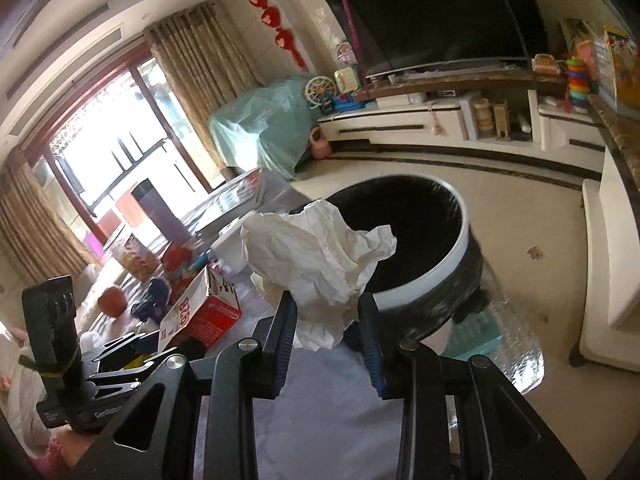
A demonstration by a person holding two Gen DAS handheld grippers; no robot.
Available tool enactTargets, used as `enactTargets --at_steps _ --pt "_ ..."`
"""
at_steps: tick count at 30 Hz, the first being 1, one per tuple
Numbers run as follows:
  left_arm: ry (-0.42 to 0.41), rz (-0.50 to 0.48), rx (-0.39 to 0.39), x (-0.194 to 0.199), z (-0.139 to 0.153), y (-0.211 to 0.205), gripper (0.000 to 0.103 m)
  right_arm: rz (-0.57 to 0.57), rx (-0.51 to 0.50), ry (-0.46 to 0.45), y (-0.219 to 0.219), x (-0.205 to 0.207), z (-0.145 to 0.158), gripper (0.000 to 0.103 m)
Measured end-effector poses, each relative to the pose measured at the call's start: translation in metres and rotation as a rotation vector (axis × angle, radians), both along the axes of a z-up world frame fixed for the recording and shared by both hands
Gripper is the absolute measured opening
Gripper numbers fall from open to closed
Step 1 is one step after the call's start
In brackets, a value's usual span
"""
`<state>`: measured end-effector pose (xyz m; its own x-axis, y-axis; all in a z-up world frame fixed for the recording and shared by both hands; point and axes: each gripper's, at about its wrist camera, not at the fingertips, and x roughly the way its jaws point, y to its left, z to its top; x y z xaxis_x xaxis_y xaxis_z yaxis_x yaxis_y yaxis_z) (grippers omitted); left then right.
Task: Collect trash
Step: 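Carry tissue and carton over the bin and open both tools to drop them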
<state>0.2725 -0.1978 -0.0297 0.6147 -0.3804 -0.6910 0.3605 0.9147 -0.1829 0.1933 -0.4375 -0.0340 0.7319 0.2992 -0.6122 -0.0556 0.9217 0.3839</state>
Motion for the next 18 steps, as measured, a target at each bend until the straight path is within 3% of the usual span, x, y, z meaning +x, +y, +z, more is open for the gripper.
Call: enactTargets --at_steps 18 --pt "0.013 -0.002 0.045 0.063 -0.001 -0.052 0.058 -0.021 -0.027 0.051 -0.027 0.044 -0.008 0.032"
